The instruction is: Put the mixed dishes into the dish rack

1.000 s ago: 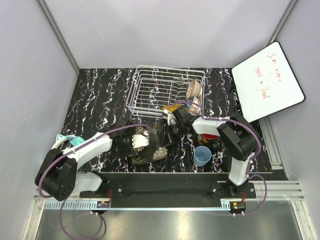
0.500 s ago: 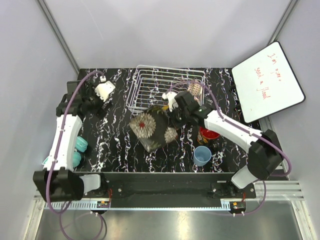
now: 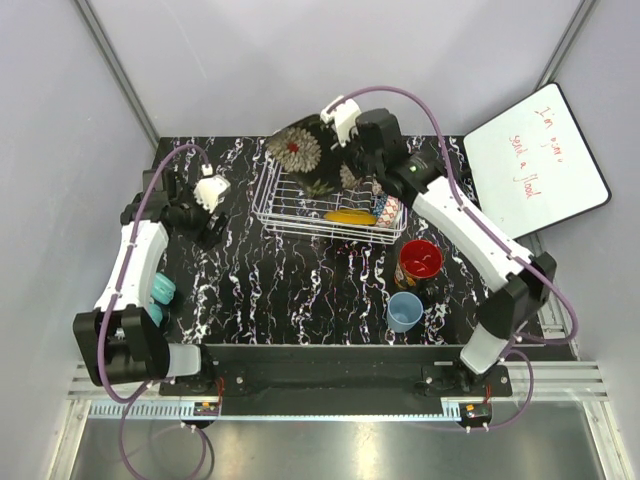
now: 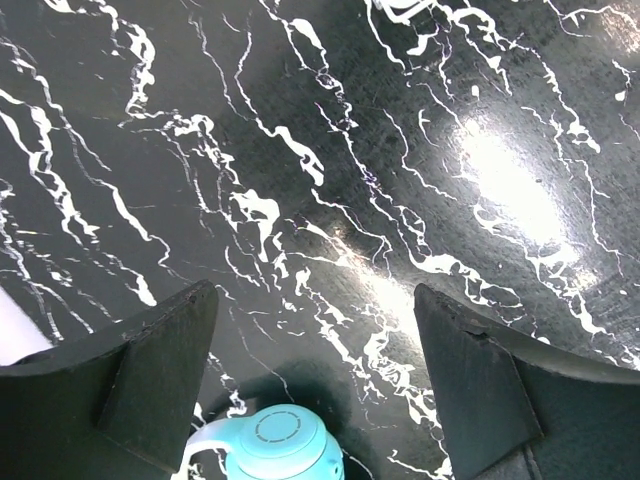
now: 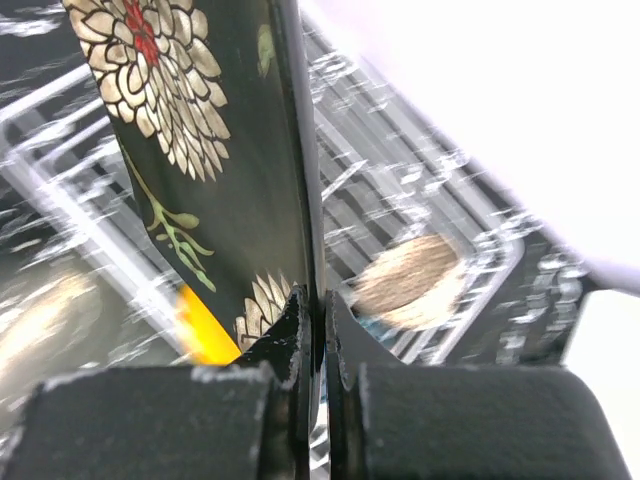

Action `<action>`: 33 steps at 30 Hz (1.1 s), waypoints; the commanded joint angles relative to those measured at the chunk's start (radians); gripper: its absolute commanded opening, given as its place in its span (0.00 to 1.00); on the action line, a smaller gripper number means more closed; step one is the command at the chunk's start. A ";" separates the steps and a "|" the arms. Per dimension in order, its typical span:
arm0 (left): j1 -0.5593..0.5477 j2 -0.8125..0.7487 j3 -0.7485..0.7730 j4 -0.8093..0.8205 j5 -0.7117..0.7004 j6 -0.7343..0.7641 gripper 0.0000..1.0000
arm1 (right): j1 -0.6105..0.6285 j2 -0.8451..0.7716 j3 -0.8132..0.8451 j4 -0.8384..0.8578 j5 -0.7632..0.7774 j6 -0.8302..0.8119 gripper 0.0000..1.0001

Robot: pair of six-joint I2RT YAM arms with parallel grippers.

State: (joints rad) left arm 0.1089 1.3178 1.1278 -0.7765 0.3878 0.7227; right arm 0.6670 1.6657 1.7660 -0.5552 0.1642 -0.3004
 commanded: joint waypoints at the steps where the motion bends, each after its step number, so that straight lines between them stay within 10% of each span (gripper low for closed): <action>1: 0.021 0.035 -0.019 0.043 0.048 -0.020 0.83 | -0.072 0.072 0.177 0.138 0.133 -0.164 0.00; 16: 0.061 0.126 -0.028 0.062 0.106 -0.063 0.81 | -0.210 0.227 0.233 0.485 0.202 -0.621 0.00; 33: 0.098 0.244 0.046 0.062 0.161 -0.087 0.79 | -0.257 0.290 0.104 0.624 0.169 -0.746 0.00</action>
State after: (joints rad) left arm 0.1986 1.5234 1.1034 -0.7403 0.4770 0.6655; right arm 0.4301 1.9827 1.8633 -0.1577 0.3401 -1.0172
